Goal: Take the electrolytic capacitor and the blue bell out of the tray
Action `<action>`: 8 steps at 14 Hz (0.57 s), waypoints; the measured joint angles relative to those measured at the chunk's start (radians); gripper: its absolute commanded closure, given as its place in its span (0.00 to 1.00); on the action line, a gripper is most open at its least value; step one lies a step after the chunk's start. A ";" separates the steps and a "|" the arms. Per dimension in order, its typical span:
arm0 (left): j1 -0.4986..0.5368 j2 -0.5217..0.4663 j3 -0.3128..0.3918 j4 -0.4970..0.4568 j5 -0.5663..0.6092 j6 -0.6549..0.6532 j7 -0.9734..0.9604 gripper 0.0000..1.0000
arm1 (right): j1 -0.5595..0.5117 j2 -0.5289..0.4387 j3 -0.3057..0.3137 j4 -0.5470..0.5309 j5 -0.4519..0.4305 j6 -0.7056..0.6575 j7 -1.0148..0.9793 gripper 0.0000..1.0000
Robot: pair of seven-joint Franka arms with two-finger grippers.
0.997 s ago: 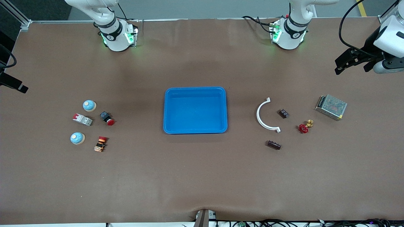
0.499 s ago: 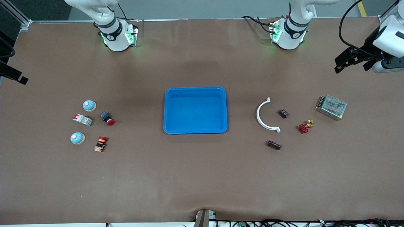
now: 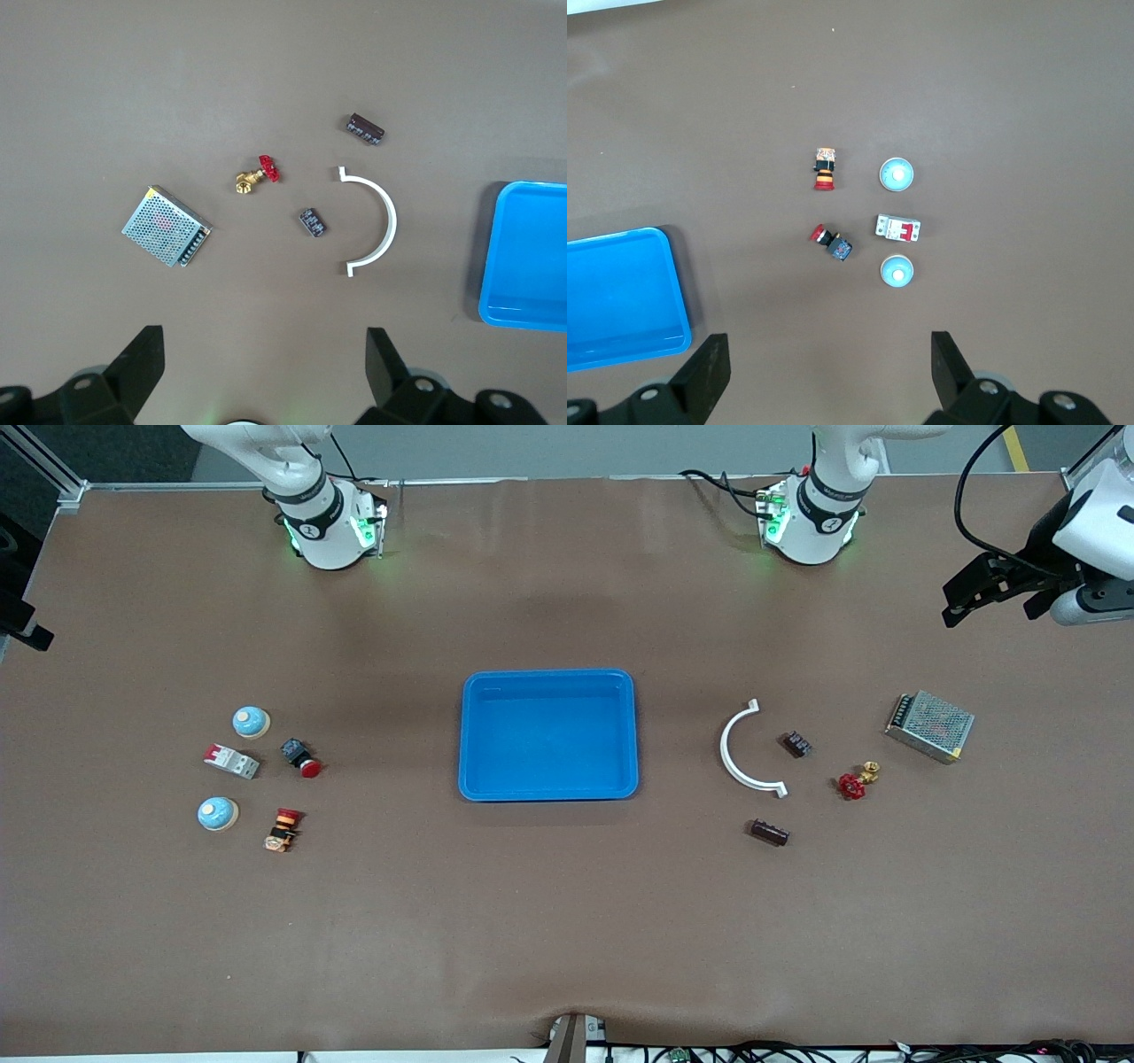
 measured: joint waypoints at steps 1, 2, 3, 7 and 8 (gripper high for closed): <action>0.000 0.000 0.000 0.000 0.000 0.000 0.000 0.00 | 0.001 0.001 0.002 0.000 0.000 0.000 -0.007 0.00; 0.000 0.000 0.000 0.000 0.000 0.000 0.000 0.00 | 0.002 0.006 0.004 0.000 0.000 0.001 -0.013 0.00; 0.000 0.000 0.000 0.000 0.000 0.000 0.000 0.00 | 0.003 0.013 0.006 0.000 0.000 0.007 -0.016 0.00; 0.000 0.000 0.000 0.001 0.000 -0.001 0.000 0.00 | 0.008 0.041 0.042 0.000 0.000 0.024 -0.058 0.00; 0.000 0.000 0.000 0.001 0.000 -0.001 0.000 0.00 | 0.010 0.047 0.053 0.000 0.000 0.025 -0.067 0.00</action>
